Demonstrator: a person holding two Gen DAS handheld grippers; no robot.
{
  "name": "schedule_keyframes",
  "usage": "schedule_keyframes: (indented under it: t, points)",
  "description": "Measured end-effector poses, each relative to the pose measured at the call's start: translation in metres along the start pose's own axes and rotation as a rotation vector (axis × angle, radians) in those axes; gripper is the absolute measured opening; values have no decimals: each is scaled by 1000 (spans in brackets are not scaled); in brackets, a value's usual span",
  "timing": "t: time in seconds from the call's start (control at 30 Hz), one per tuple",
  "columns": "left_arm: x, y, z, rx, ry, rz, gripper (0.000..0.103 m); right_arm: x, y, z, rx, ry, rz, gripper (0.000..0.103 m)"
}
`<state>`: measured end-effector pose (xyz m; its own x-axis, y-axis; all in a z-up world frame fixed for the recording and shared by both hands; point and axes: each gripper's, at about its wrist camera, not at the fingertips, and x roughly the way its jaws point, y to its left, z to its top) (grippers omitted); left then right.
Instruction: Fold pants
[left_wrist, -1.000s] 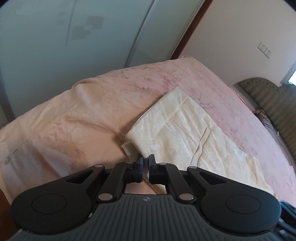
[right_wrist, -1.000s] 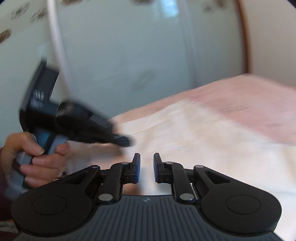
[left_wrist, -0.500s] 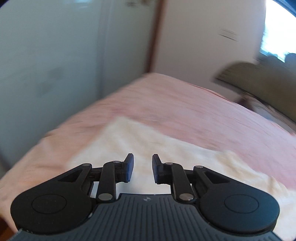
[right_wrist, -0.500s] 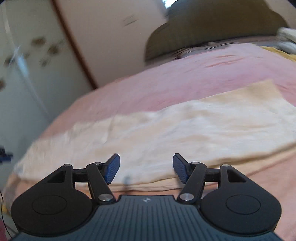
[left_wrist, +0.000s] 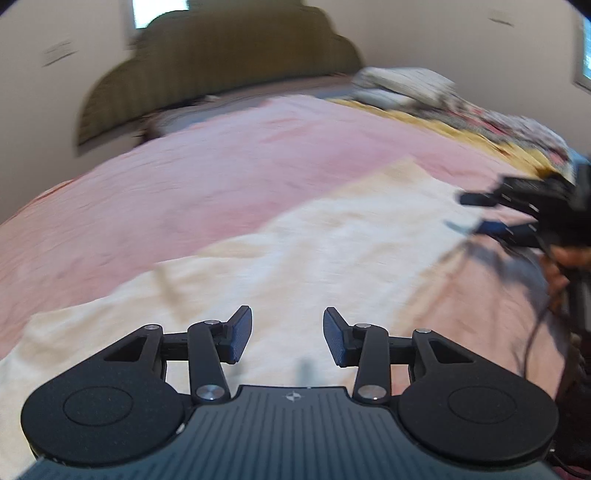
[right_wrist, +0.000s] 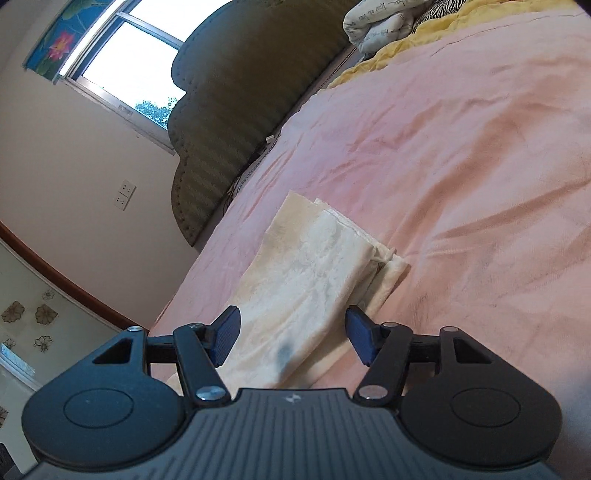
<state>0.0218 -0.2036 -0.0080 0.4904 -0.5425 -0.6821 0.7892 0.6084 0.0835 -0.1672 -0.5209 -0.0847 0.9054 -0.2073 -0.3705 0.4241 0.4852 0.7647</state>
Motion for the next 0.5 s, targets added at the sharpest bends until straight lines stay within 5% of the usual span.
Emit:
schedule_keyframes:
  t: [0.07,0.13,0.43,0.5]
  points:
    - [16,-20,0,60,9,-62,48,4,-2,2,5,-5,-13,43]
    - [26,-39,-3,130,-13,-85,49,6,-6,2,14,3,-20,12]
    - [62,-79,-11,306,-24,-31,49,-15,-6,1,60,-56,61,6]
    - [67,-79,-11,292,-24,-15,32,-15,-4,4,49,-56,69,6]
